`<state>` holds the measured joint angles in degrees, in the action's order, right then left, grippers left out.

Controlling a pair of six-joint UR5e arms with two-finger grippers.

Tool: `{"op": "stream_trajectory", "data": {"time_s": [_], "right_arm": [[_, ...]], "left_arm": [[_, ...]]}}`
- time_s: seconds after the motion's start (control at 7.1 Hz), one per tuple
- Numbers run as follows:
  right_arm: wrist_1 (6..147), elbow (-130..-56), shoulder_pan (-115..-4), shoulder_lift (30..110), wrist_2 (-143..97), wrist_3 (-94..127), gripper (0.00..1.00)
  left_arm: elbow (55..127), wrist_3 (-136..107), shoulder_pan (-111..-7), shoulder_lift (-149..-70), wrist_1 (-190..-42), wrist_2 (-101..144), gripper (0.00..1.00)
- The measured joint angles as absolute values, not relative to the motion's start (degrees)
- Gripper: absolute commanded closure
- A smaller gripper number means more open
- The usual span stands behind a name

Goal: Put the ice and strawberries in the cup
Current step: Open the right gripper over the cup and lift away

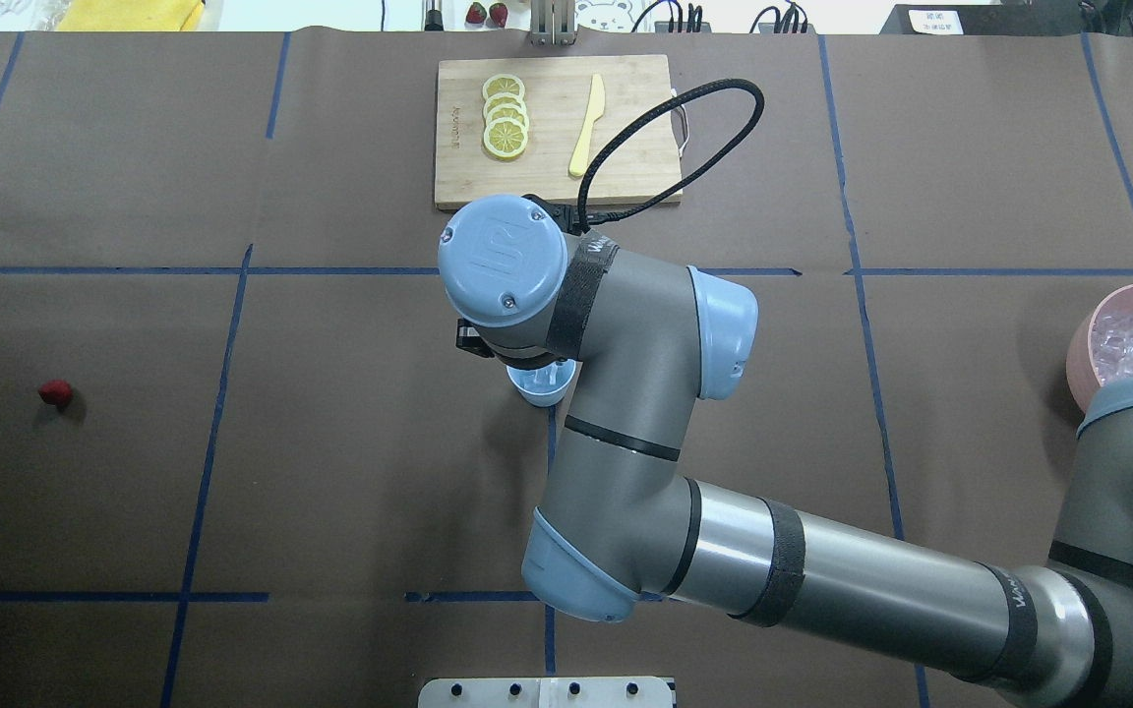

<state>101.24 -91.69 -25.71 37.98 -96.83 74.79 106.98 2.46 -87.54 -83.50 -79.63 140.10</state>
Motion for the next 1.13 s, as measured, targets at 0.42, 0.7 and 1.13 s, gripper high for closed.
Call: {"op": "stream_trajectory", "data": {"time_s": [0.42, 0.7, 1.13], "right_arm": [[101.15, -92.01, -25.67, 38.00, -96.68, 73.95, 0.01], [101.05, -92.33, -26.00, 37.71, -96.52, 73.16, 0.01], [100.96, -94.55, -31.35, 40.69, -97.51, 63.01, 0.00]], "left_arm": [[106.94, 2.46, -87.54, -83.50, -79.63, 140.08, 0.00], [107.06, 2.69, -87.53, -83.65, -79.73, 139.90, 0.00], [107.54, 2.45, -87.46, -85.32, -82.71, 139.51, 0.00]]}}
